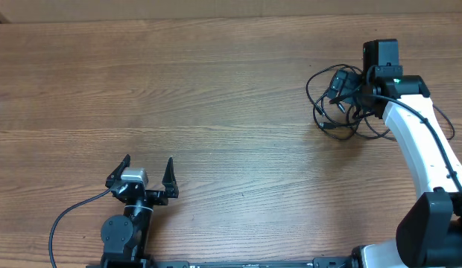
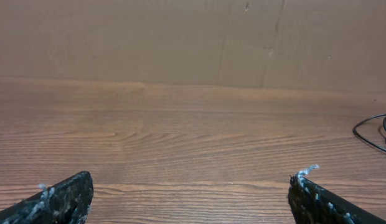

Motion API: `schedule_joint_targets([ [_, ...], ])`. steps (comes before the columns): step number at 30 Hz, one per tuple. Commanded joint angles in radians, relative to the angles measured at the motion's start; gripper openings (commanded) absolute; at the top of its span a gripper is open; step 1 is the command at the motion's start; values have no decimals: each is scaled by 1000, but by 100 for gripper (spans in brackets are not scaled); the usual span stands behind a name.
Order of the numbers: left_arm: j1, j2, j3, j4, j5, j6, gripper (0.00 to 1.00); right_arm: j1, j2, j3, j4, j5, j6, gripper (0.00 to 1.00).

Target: Untangle cables

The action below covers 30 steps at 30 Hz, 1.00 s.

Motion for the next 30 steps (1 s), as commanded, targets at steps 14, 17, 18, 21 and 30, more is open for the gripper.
schedule_joint_targets([
  [14,3,-11,-3,-2,-8,23,100,-2,-336,0,3,3,1,100],
  [17,3,-11,-3,-2,-8,22,100,-2,-419,0,3,3,1,100],
  [18,3,-11,-3,-2,-8,23,99,-2,-445,0,2,3,1,100],
  [21,3,-11,-3,-2,-8,23,99,-2,-529,0,2,2,1,100],
  [30,3,-11,-3,-2,-9,23,99,-2,-750,0,2,3,1,100],
])
